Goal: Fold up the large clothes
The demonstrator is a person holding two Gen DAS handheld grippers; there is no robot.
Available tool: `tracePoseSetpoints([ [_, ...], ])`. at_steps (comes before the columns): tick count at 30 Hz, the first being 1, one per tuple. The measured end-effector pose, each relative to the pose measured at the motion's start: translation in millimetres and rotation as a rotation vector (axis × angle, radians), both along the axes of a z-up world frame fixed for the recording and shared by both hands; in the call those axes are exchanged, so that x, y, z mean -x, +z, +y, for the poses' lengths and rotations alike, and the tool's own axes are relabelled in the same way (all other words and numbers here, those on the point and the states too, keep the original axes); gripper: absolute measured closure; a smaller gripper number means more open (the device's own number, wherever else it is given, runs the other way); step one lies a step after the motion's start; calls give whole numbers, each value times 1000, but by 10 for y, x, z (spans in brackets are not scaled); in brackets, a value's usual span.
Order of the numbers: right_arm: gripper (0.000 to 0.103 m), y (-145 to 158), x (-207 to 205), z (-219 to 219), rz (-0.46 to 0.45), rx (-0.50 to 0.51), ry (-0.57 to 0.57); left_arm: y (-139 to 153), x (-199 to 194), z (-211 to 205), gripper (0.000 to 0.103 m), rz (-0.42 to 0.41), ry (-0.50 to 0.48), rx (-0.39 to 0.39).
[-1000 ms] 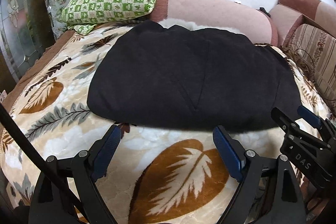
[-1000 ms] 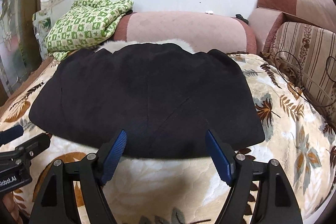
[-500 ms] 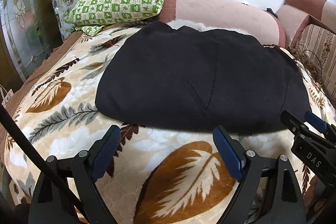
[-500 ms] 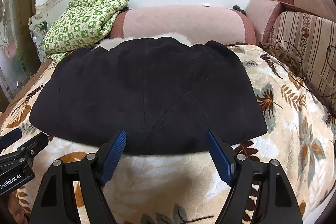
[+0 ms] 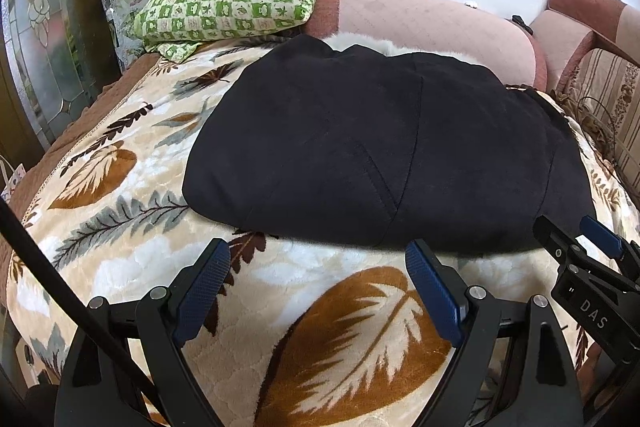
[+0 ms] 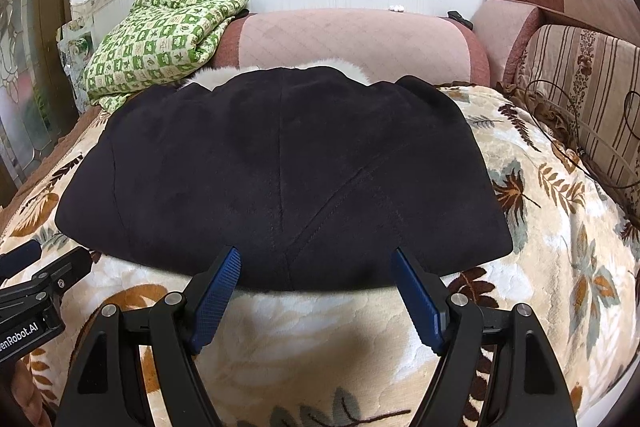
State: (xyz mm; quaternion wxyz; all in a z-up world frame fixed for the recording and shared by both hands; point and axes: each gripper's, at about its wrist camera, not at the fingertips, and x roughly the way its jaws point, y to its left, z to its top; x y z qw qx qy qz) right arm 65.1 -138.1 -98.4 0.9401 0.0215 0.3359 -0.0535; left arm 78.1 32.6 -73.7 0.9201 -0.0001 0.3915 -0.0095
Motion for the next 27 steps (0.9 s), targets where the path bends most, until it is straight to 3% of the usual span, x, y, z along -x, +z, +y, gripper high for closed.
tracePoseSetpoints([
  [17, 20, 3, 52, 177, -31, 78, 50, -59, -25, -27, 14, 21, -11, -10],
  [27, 20, 7, 57, 166, -31, 73, 48, -78, -32, -45, 14, 33, -20, -11],
])
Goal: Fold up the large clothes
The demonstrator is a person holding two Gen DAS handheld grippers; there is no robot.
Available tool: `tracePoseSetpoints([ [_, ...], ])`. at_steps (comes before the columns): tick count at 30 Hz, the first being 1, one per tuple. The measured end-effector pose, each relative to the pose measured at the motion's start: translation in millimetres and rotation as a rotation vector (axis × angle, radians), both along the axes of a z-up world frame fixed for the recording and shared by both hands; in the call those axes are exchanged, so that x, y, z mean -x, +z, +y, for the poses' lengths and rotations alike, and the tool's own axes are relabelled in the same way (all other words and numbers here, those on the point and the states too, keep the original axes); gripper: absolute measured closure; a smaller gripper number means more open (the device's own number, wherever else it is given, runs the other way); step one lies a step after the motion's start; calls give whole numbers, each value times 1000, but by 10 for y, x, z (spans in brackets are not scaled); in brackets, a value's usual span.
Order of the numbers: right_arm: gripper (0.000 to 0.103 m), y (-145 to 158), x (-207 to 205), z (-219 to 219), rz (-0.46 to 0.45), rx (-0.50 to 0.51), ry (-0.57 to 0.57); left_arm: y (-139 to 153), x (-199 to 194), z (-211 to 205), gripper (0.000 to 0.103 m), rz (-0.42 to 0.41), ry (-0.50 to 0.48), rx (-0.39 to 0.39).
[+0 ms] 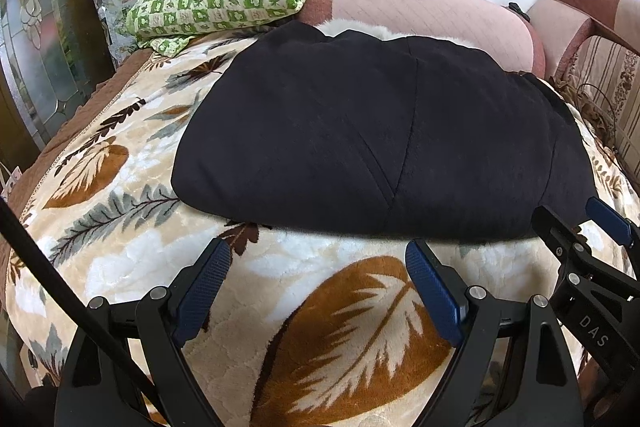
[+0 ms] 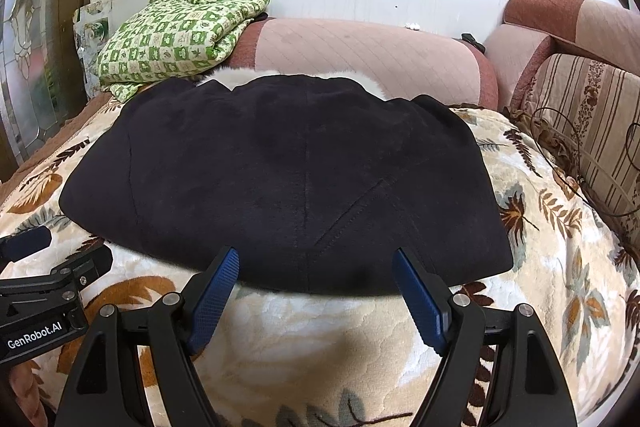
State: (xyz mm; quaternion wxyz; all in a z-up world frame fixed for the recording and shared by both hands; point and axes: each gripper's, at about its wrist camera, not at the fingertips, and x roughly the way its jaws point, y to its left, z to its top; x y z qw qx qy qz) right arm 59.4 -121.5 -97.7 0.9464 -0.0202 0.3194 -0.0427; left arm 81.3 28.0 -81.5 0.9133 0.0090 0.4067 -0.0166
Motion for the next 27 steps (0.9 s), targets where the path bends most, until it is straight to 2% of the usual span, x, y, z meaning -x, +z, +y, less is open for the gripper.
tracePoseSetpoints([
  [27, 20, -8, -5, 22, 8, -13, 0, -62, -26, 37, 14, 26, 1, 6],
])
